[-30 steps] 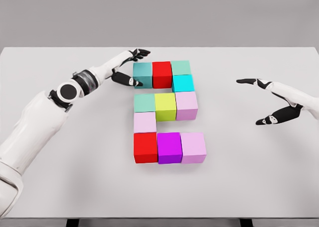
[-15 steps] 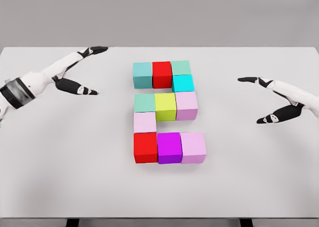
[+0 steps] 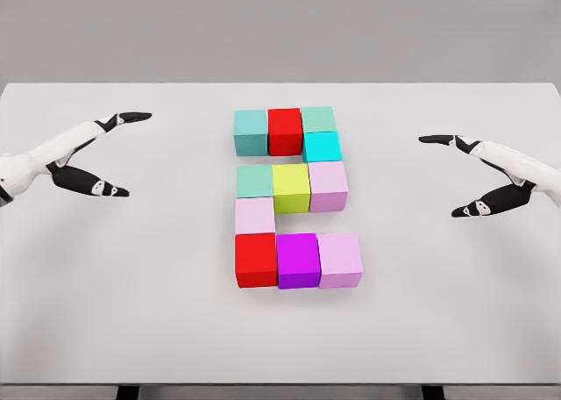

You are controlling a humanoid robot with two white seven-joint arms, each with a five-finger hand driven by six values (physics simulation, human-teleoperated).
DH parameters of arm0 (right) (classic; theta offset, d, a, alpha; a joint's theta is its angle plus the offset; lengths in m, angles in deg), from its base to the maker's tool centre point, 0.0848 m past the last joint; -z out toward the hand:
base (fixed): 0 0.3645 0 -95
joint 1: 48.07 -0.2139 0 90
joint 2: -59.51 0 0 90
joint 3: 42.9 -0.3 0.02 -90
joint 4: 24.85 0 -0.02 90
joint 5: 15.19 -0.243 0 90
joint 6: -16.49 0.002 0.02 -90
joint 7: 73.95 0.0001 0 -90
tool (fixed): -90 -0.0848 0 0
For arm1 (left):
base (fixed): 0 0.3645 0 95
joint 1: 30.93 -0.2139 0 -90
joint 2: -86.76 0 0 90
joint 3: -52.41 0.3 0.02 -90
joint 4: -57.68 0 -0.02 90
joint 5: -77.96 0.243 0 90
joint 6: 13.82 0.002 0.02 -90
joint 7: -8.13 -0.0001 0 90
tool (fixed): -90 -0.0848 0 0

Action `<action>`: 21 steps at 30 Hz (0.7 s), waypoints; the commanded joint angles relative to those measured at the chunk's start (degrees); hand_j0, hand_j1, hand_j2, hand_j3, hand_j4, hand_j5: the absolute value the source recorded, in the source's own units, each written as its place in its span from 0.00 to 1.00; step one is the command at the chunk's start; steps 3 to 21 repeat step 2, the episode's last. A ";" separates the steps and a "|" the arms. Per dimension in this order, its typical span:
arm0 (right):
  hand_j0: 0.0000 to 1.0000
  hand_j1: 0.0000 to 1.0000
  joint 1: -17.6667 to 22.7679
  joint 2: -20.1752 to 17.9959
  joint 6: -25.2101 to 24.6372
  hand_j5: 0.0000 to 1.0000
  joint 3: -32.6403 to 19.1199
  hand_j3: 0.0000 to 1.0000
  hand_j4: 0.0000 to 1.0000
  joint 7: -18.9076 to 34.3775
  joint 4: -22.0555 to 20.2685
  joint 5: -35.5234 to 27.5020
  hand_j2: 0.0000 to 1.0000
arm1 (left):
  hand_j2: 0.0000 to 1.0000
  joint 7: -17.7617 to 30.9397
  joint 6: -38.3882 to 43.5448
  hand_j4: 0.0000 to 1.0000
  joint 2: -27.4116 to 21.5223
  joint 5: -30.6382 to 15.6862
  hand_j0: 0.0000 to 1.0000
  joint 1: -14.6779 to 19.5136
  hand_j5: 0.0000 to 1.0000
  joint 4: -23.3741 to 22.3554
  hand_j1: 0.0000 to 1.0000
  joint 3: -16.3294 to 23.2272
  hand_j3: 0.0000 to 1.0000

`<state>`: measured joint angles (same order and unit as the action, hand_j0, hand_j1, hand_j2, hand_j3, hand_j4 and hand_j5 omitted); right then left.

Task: Assemble the squares on the desktop into the number 2

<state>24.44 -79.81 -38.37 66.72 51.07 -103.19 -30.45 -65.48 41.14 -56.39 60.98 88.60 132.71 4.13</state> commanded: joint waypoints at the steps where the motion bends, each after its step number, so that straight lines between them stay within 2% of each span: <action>1: 1.00 1.00 0.00 -0.08 -0.14 1.00 -0.02 1.00 1.00 -0.02 -0.06 -0.48 1.00 | 1.00 -0.03 0.04 1.00 -0.29 -0.43 1.00 0.00 1.00 0.03 1.00 -0.06 1.00; 21: 1.00 1.00 0.00 -0.08 -0.14 1.00 -0.02 1.00 1.00 -0.02 -0.06 -0.48 1.00 | 1.00 -0.03 0.04 1.00 -0.29 -0.43 1.00 0.00 1.00 0.03 1.00 0.02 1.00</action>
